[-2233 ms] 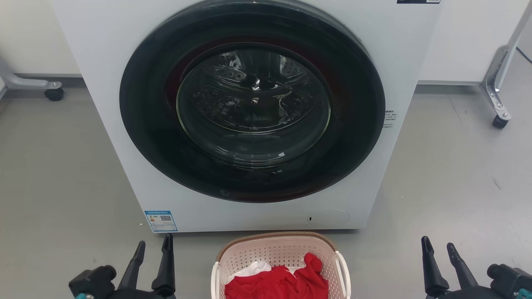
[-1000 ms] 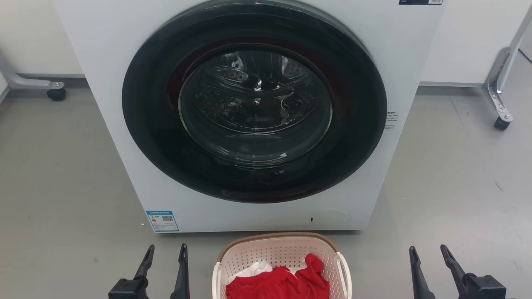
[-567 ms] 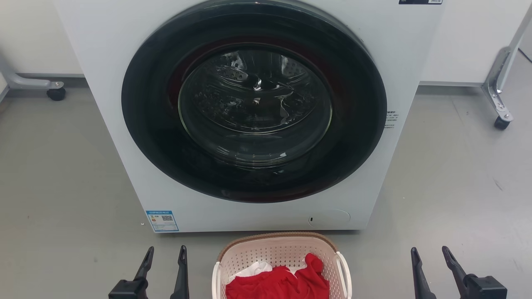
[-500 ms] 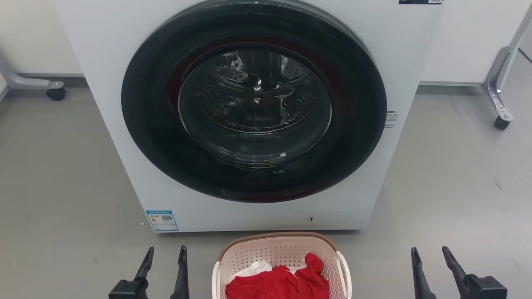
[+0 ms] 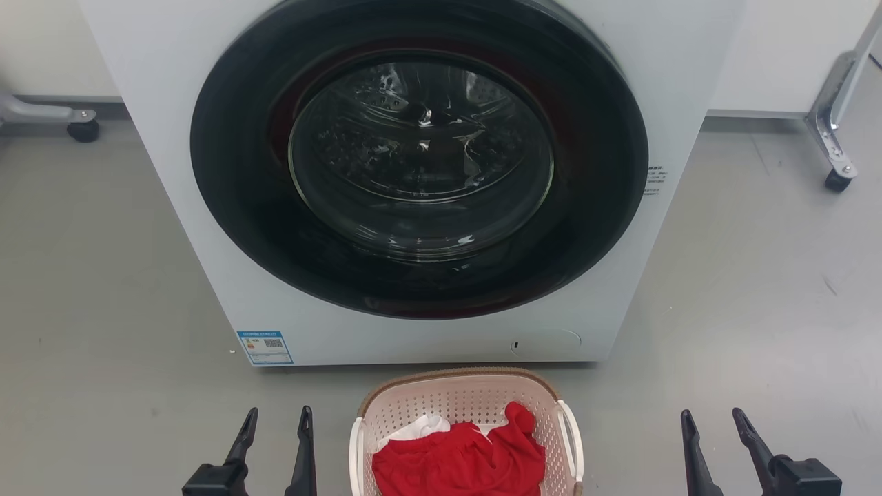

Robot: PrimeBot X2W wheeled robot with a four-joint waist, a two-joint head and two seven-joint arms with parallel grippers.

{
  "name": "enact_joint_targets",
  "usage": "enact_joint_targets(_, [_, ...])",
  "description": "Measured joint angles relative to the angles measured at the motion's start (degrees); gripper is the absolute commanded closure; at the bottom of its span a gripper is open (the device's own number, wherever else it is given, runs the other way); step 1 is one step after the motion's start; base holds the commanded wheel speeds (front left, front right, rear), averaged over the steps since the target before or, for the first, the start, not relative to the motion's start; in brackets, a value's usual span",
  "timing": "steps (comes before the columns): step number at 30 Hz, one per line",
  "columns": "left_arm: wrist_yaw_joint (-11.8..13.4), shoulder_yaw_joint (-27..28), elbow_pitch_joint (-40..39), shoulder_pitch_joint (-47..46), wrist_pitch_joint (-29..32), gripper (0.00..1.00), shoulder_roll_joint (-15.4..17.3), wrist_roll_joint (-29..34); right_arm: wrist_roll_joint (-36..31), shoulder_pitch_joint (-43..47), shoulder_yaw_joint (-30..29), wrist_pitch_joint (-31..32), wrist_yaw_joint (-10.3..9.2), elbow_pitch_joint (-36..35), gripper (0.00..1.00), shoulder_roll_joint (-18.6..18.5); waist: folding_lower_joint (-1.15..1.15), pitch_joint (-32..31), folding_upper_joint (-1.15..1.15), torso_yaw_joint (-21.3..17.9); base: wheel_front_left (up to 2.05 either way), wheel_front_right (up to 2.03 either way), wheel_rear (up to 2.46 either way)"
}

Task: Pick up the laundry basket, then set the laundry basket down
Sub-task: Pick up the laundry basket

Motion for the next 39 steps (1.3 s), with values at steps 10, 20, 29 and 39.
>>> enact_joint_targets(10, [-0.3,0.3,-0.6,-0.9,0.0,0.00,-0.2,0.0,-0.2,-2.2,0.0,0.0,0.07,-0.7,0.00,0.0,0.00,4.6,0.00,-0.4,0.00,0.00,0.00])
enact_joint_targets(20, [-0.8,0.3,-1.7,-4.9,0.0,0.00,-0.7,0.3,-0.6,-6.6,0.3,0.0,0.57,-1.3,0.00,0.2,0.01,11.0,0.01,-0.8,0.00,0.00,0.00])
enact_joint_targets(29, [-1.8,0.5,-0.9,-10.3,0.0,0.00,-0.7,0.5,-0.9,-12.0,0.4,0.0,0.65,-1.3,0.00,1.3,0.01,18.7,0.01,-1.5,0.00,0.00,0.00])
enact_joint_targets(39, [-3.6,0.3,3.8,-16.5,0.2,0.00,-0.4,0.5,-0.5,-17.8,0.5,0.1,1.67,2.2,0.00,2.5,0.02,25.7,0.01,-2.5,0.00,0.00,0.00])
